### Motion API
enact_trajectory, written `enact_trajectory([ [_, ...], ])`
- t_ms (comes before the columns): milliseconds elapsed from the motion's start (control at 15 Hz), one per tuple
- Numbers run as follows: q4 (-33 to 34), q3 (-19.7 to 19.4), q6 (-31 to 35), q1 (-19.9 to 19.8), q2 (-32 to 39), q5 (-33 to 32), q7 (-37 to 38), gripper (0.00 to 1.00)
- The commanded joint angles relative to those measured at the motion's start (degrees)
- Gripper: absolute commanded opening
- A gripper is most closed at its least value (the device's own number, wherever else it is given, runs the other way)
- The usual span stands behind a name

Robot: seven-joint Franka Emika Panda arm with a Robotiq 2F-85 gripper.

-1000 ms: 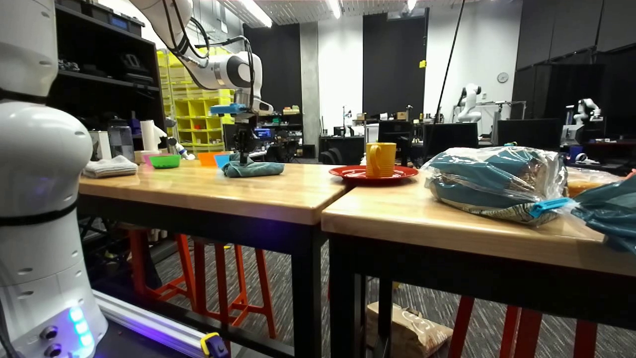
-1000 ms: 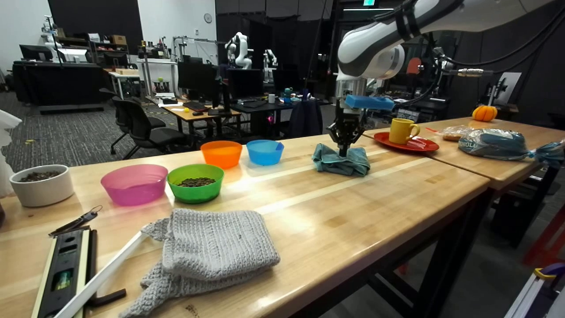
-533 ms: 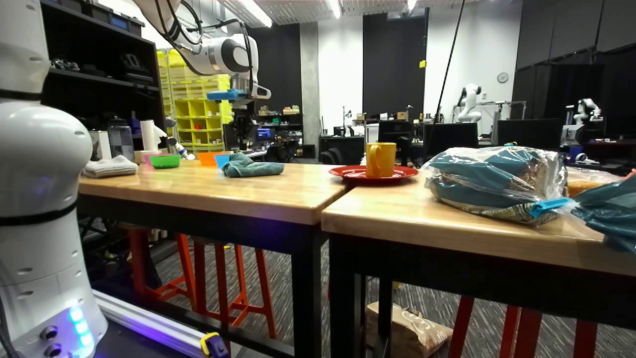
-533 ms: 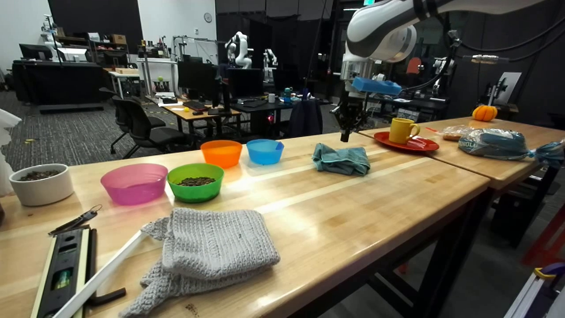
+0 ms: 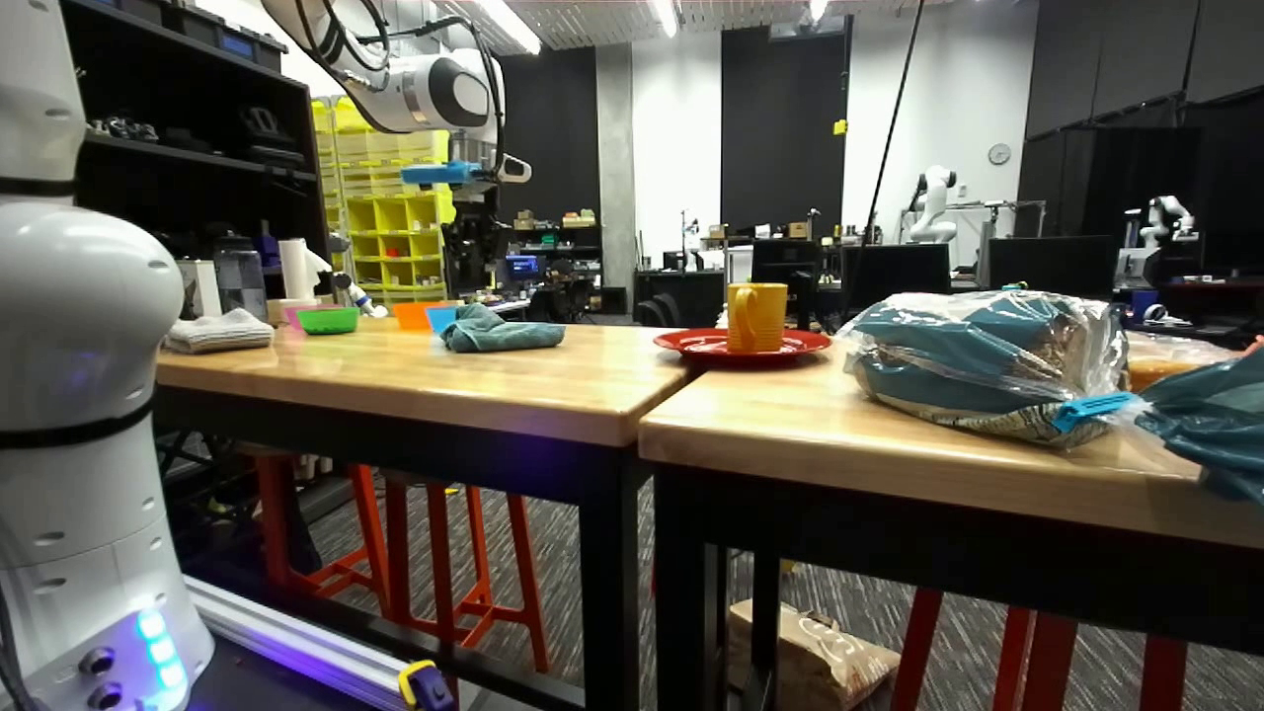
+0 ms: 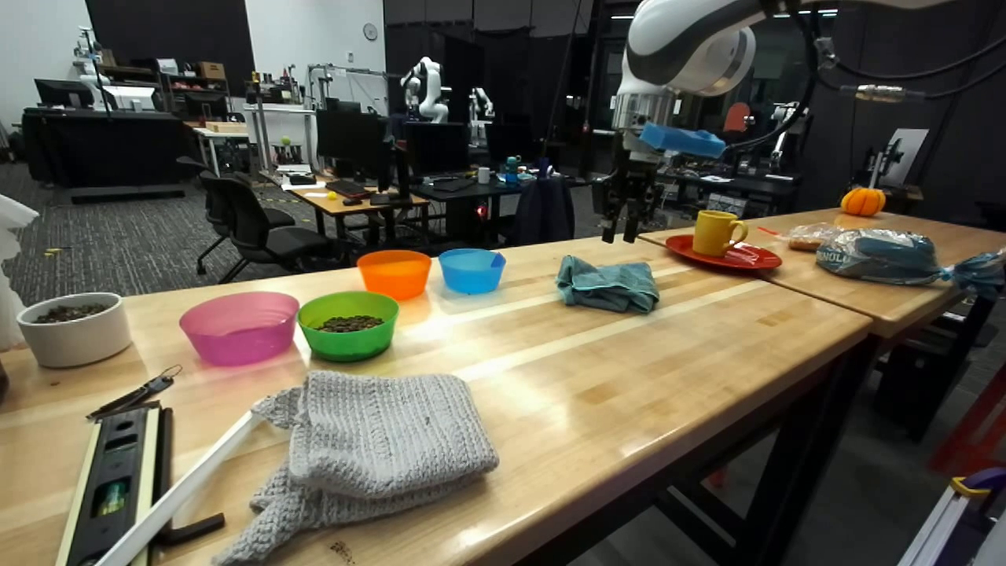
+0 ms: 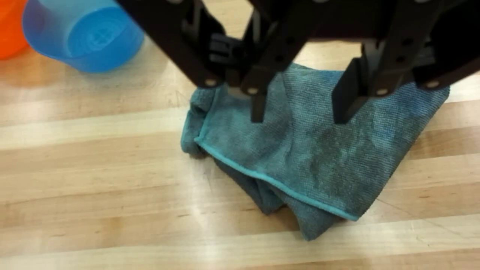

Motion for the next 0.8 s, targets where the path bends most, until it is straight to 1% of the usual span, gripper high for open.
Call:
enact_trajectory([
  [0,-3.71,0.28,-0.64,0.0,-4.09,-0.08,-3.18,0.8],
  [67,-4.48,0.25,-0.54,-0.03,-4.73,0.01,-3.98,0.88],
  [200,-6.32,0.09,-0.54,-0.13,-6.37,-0.21,-5.88,0.99],
  [733,-13.16,-1.25,-1.17,-0.57,-13.18,-0.77,-12.87,1.0],
])
